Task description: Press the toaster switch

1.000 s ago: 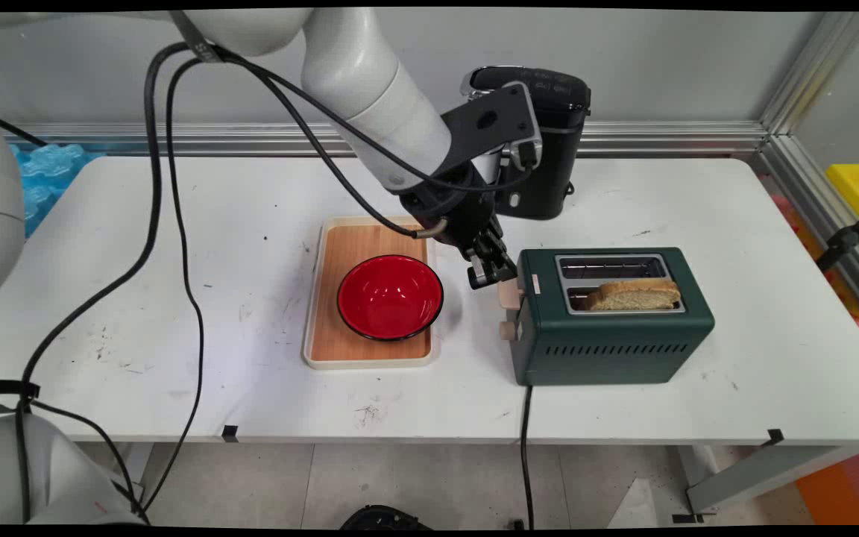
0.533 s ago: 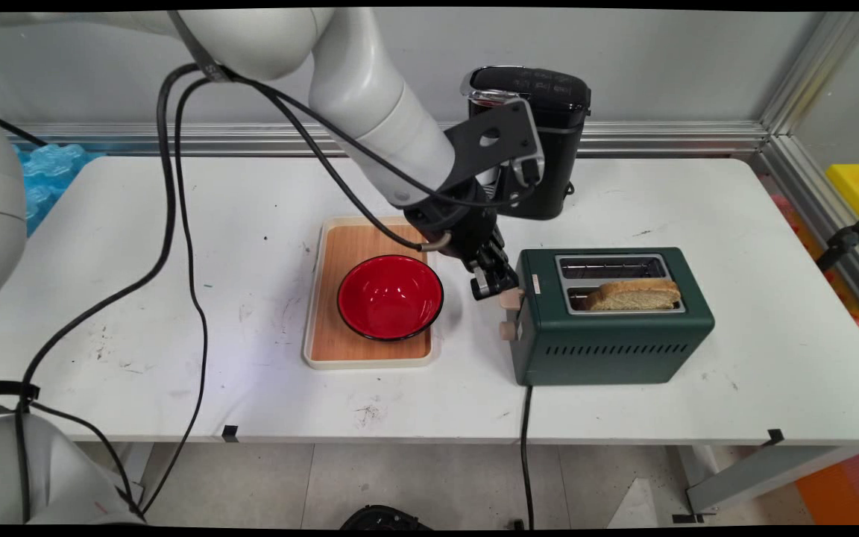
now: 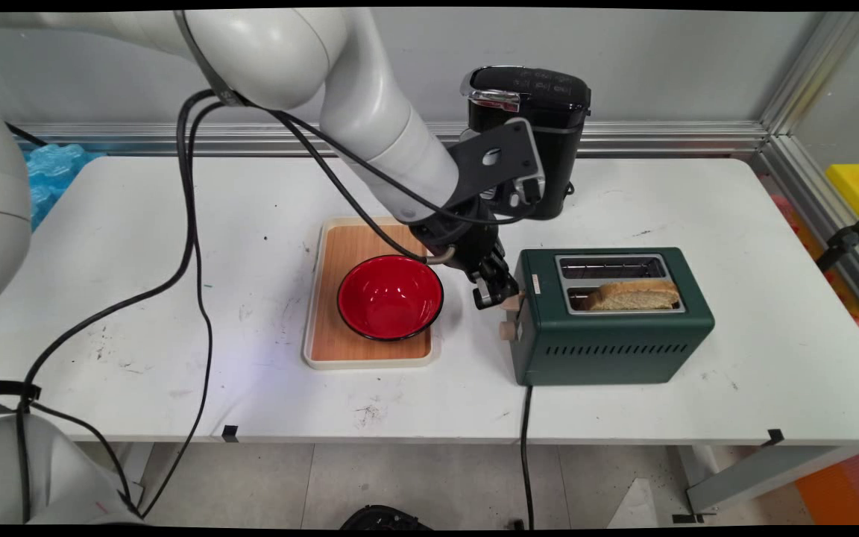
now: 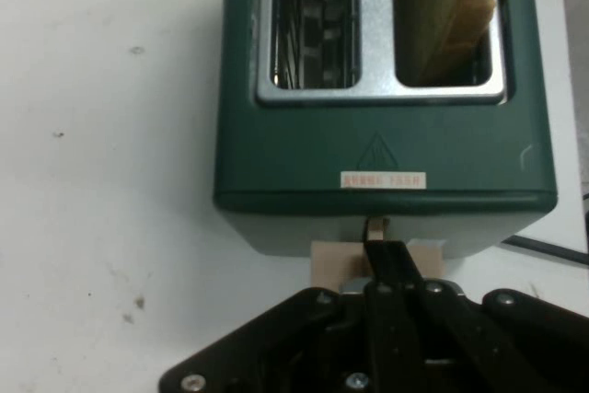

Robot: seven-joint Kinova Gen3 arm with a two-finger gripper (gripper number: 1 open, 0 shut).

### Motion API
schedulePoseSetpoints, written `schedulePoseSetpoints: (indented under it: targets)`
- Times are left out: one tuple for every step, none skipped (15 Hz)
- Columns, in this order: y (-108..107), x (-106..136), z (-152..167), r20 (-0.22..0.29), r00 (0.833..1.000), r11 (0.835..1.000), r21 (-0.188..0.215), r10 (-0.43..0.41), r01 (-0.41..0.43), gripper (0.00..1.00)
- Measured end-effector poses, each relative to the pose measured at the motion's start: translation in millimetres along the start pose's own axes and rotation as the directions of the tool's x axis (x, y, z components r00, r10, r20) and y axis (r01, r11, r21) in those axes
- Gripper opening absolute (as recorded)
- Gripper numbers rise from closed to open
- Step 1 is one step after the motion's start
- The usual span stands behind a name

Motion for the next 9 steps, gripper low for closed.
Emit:
schedulePoseSetpoints:
  targets:
    - [0, -1, 3, 0.001, 1.000, 1.000, 0.002, 0.000, 0.000, 0.00]
    - [0, -2, 5, 0.002, 1.000, 1.000, 0.003, 0.001, -0.001, 0.00]
    - [0, -3, 6, 0.003, 1.000, 1.000, 0.004, 0.001, -0.001, 0.00]
    - [0, -5, 9, 0.004, 1.000, 1.000, 0.004, 0.001, -0.001, 0.00]
    - [0, -7, 11, 0.005, 1.000, 1.000, 0.003, 0.001, -0.001, 0.00]
    - [0, -8, 14, 0.006, 1.000, 1.000, 0.003, 0.002, -0.002, 0.00]
    - [0, -10, 16, 0.006, 1.000, 1.000, 0.003, 0.002, -0.002, 0.00]
    - [0, -11, 17, 0.007, 1.000, 1.000, 0.003, 0.002, -0.002, 0.00]
    - [1, -13, 19, 0.007, 1.000, 1.000, 0.003, 0.003, -0.003, 0.00]
